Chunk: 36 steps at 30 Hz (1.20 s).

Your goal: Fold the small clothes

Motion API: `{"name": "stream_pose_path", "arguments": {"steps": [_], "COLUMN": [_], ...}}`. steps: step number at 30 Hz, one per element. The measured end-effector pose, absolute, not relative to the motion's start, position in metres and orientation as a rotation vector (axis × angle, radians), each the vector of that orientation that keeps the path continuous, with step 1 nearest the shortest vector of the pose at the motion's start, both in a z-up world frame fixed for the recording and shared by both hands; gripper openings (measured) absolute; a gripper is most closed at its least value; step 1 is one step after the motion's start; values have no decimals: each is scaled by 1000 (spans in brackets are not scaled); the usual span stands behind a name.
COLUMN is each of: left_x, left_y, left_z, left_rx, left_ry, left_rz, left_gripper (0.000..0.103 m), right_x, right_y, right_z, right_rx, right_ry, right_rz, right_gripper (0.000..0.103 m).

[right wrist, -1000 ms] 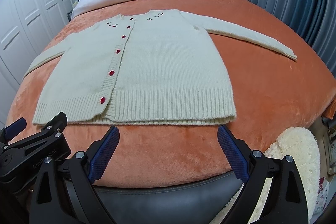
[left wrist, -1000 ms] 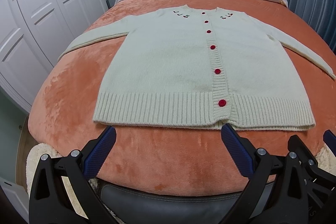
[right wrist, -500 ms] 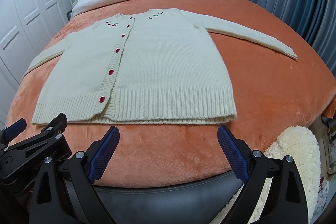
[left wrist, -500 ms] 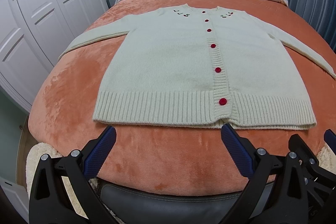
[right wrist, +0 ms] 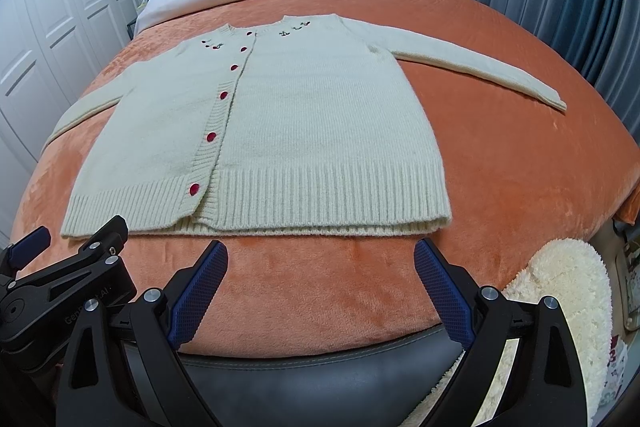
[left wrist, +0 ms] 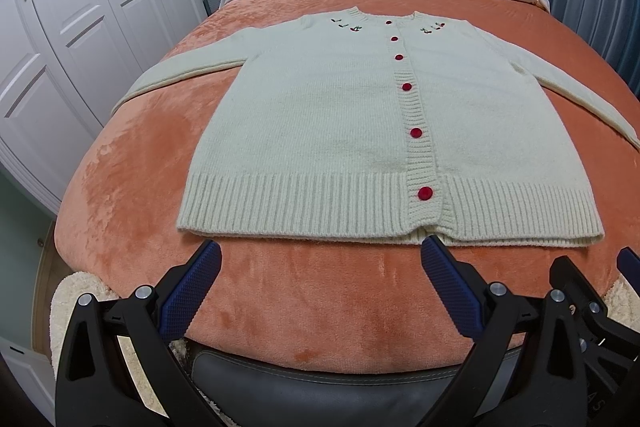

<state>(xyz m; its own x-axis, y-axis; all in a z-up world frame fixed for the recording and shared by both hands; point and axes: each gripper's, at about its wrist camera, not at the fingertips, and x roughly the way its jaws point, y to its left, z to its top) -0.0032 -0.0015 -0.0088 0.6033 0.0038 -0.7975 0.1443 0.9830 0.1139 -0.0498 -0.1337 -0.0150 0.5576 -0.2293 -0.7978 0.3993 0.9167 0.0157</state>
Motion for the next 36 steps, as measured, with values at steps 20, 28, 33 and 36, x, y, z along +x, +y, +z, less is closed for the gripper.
{"name": "stream_pose_path", "arguments": {"steps": [20, 28, 33, 36], "left_x": [-4, -1, 16, 36], "left_y": [2, -1, 12, 33], "left_z": [-11, -23, -27, -26], "left_rx": [177, 181, 54, -61], "left_ry": [926, 951, 989, 1001], "left_rz": [-79, -77, -124, -121], "left_gripper": [98, 98, 98, 98], "right_x": [-49, -46, -37, -25], "right_y": [-135, -140, -171, -236], "right_z": [-19, -27, -37, -33], "right_rx": [213, 232, 317, 403], "right_ry": [917, 939, 937, 892], "right_rz": [-375, -367, -289, -325], "right_gripper": [93, 93, 92, 92]}}
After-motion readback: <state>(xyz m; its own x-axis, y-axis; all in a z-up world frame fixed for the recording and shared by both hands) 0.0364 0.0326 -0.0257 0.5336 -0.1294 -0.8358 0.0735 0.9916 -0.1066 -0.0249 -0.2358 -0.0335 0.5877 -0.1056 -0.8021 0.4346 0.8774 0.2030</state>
